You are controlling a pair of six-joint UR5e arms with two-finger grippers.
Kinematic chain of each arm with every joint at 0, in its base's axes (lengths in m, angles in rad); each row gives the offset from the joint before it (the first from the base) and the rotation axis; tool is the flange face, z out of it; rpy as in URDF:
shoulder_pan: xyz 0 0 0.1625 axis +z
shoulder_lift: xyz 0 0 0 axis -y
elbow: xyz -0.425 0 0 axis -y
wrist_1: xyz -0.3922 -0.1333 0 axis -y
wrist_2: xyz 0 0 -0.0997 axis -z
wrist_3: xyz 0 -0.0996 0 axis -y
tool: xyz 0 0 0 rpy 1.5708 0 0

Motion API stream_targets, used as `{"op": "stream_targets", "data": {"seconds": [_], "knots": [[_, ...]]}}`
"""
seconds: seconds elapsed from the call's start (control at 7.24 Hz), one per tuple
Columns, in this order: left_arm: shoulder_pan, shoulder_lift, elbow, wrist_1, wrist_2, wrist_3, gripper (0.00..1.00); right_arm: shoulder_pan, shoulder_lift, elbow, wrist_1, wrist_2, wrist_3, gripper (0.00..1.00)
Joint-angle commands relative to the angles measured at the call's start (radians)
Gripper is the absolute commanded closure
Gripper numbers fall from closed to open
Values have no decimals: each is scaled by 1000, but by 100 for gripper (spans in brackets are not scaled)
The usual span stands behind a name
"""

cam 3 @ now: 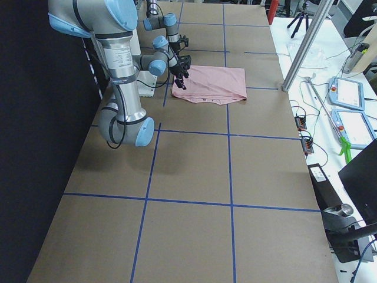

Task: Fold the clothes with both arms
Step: 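Grasp the near shirt edge corners with both grippers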

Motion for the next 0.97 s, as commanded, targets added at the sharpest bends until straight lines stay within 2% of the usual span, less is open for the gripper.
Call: {"op": "stream_targets", "data": {"seconds": [0.0, 0.28, 0.55, 0.83], "knots": [[0, -3, -3, 0, -1, 0, 100, -5, 13, -44, -2, 1, 125, 1], [0, -5, -8, 0, 0, 0, 100, 14, 77, -137, -11, 40, 153, 7], [0, -11, -8, 0, 2, 0, 100, 19, 110, -208, -12, 80, 163, 22], [2, -12, -8, 0, 2, 0, 100, 21, 113, -220, -35, 135, 154, 26]]}}
